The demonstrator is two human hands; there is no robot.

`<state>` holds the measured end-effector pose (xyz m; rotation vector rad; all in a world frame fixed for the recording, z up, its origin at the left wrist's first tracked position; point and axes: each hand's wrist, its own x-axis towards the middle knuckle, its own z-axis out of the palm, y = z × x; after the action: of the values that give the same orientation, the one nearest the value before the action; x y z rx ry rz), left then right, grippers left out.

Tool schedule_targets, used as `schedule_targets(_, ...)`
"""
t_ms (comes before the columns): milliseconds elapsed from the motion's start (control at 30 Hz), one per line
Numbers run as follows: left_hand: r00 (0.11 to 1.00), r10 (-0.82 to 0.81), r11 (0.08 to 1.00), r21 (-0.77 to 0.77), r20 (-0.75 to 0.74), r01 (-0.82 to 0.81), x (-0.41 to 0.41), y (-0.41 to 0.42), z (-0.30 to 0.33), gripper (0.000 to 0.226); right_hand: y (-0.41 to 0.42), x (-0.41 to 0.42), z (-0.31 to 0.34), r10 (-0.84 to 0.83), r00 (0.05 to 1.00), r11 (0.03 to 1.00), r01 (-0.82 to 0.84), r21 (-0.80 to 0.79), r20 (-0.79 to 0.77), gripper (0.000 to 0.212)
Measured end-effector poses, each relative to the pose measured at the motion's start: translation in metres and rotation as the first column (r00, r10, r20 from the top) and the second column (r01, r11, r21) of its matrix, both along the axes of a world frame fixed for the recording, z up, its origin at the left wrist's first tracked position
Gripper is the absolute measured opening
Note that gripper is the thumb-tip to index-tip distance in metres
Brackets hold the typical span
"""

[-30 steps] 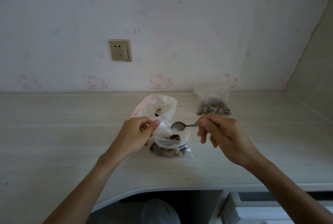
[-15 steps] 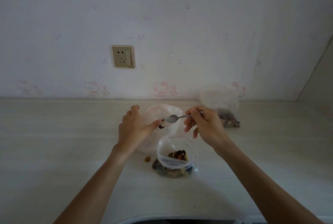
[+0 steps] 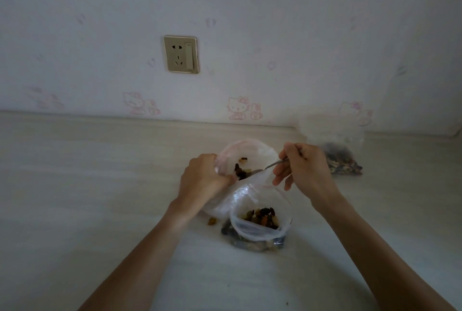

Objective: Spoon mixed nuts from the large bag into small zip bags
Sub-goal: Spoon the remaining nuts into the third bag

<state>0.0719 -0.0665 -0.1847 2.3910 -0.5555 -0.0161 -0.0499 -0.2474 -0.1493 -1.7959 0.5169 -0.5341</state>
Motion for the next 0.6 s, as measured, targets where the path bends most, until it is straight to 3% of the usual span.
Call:
schedule_targets(267,0.995,-0.071,0.992,-0.102,0.069,0.078,-0.003,-0.001,0.004,0.037,0.008,0.001,-0.016,-0.036,0.999,0.954,0.027,0.297,0.026,0.031)
schedule_targets(467,0.991,-0.133,0.960,-0.244,0.016,0.133,-0.001,-0.003,0.007,0.013,0.012,0.001,-0.020,-0.053,0.999,0.934,0.049,0.353,0.003,0.031)
schedule_targets(600,0.989,-0.149,0.945,-0.296,-0.018,0.137,0.002,-0.001,0.006,0.015,0.009,0.000,-0.017,-0.041,0.999,0.933,0.044,0.357,-0.014,0.031)
